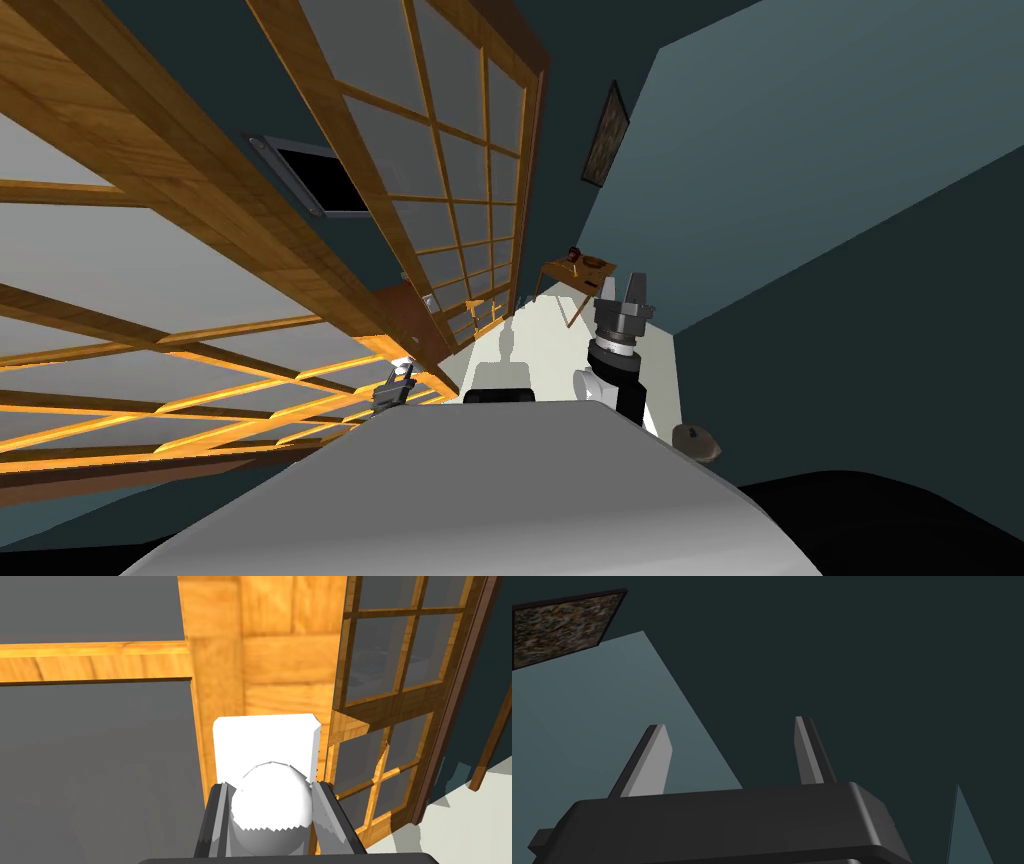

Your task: Pull the door open

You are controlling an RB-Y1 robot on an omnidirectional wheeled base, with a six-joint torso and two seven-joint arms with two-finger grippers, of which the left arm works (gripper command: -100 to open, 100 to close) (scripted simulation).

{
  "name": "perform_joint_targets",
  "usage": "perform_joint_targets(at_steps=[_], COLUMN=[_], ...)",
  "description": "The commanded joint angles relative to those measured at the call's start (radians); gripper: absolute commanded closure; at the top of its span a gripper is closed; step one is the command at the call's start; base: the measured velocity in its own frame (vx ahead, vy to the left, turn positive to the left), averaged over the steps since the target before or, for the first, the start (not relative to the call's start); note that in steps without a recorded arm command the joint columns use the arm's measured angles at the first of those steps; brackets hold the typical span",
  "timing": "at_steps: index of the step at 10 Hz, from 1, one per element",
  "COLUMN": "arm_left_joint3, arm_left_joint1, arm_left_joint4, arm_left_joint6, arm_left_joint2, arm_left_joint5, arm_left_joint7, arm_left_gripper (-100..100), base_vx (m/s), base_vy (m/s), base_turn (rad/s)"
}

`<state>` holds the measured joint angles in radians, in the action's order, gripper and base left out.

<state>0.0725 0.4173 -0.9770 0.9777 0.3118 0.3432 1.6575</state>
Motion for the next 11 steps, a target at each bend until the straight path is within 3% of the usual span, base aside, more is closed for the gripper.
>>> perform_joint_targets(at_steps=[1, 4, 5, 11], arm_left_joint3=[0.020, 0.047, 0.041, 0.085], arm_left_joint1=[0.016, 0.029, 0.028, 0.033], arm_left_joint4=[0.005, 0.014, 0.012, 0.070], arm_left_joint6=[0.020, 0.052, 0.039, 0.127], arm_left_joint2=[0.015, 0.041, 0.036, 0.086], arm_left_joint5=[-0.012, -0.031, -0.027, -0.065], arm_left_joint7=[0.024, 0.058, 0.048, 0.115], arm_left_gripper=[100, 100, 100, 100], base_vx=[-0.238, -0.256, -0.110, -0.240], base_vy=[-0.029, 0.022, 0.007, 0.031], base_turn=[-0.127, -0.111, -0.018, -0.145])
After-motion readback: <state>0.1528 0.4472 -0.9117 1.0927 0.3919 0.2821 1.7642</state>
